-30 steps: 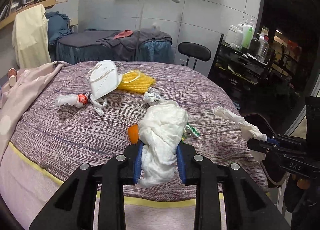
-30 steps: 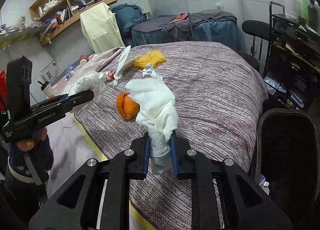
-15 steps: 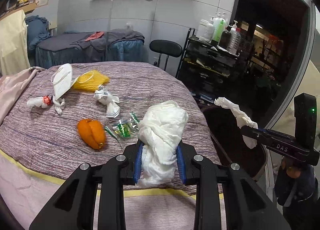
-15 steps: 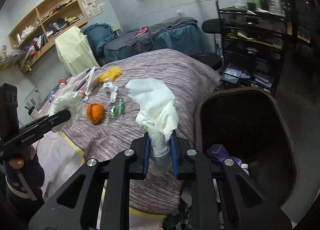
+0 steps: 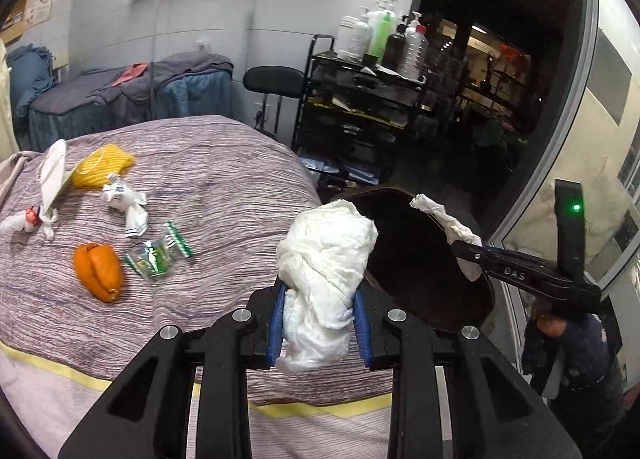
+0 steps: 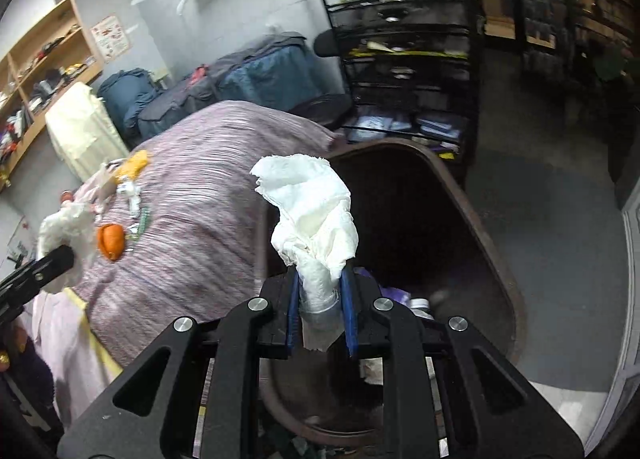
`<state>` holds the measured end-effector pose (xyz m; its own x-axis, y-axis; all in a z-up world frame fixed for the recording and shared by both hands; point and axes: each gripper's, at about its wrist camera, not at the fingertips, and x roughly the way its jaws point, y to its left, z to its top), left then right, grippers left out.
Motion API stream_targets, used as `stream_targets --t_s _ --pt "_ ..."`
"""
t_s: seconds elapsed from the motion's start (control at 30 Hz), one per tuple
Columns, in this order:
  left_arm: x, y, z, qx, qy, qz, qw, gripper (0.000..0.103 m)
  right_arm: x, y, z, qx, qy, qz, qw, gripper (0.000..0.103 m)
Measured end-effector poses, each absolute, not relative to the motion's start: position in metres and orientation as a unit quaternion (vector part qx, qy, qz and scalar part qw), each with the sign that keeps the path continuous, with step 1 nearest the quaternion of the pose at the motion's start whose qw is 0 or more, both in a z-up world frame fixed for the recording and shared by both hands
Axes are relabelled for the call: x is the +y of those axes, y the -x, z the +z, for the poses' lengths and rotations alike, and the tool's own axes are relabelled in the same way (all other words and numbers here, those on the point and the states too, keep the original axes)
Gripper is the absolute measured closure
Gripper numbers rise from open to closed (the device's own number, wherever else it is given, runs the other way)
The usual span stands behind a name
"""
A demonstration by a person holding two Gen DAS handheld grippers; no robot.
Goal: Collect trash
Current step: 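Carry the tissues to the bin and open the right gripper over it while the left follows, then lower the left gripper into the bin and release its tissue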
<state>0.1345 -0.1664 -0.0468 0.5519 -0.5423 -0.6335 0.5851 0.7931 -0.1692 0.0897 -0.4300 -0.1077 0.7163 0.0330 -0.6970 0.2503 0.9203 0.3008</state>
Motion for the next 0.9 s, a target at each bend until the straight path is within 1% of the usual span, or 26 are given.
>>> stream_targets --t_s 0.13,0.2,0.23,0.27,0.3,0.37,0.43,0.5,0.6,0.9 --pt "-0.178 -0.133 -0.05 0.354 -0.036 -0.332 0.874 0.075 -0.446 -0.089 -0.128 0.392 -0.198 -0.09 0.894 0.084" --pt "-0.183 -0.132 -0.053 0.359 -0.036 -0.337 0.87 0.075 -0.452 -0.089 -0.138 0.401 -0.206 -0.097 0.887 0.081" --pt "-0.186 -0.132 -0.054 0.36 -0.037 -0.339 0.868 0.075 -0.453 -0.089 -0.142 0.404 -0.209 -0.101 0.885 0.074" --pt "-0.189 -0.132 -0.055 0.362 -0.037 -0.341 0.867 0.075 -0.456 -0.088 -0.147 0.407 -0.214 -0.105 0.882 0.063" --pt "-0.192 -0.132 -0.056 0.363 -0.038 -0.343 0.865 0.075 -0.457 -0.088 -0.151 0.408 -0.216 -0.108 0.88 0.049" --pt "-0.199 -0.132 -0.057 0.366 -0.04 -0.348 0.862 0.075 -0.458 -0.085 -0.155 0.407 -0.221 -0.116 0.879 0.034" --pt "-0.205 -0.132 -0.057 0.367 -0.045 -0.351 0.86 0.075 -0.46 -0.084 -0.158 0.406 -0.229 -0.116 0.877 0.033" --pt "-0.209 -0.132 -0.058 0.367 -0.05 -0.356 0.858 0.075 -0.462 -0.081 -0.156 0.399 -0.236 -0.118 0.878 0.029" --pt "-0.217 -0.132 -0.059 0.369 -0.054 -0.363 0.854 0.075 -0.465 -0.076 -0.15 0.384 -0.238 -0.125 0.883 0.027" --pt "-0.245 -0.135 -0.058 0.37 -0.072 -0.385 0.843 0.075 -0.473 -0.057 -0.123 0.334 -0.243 -0.152 0.898 0.026"
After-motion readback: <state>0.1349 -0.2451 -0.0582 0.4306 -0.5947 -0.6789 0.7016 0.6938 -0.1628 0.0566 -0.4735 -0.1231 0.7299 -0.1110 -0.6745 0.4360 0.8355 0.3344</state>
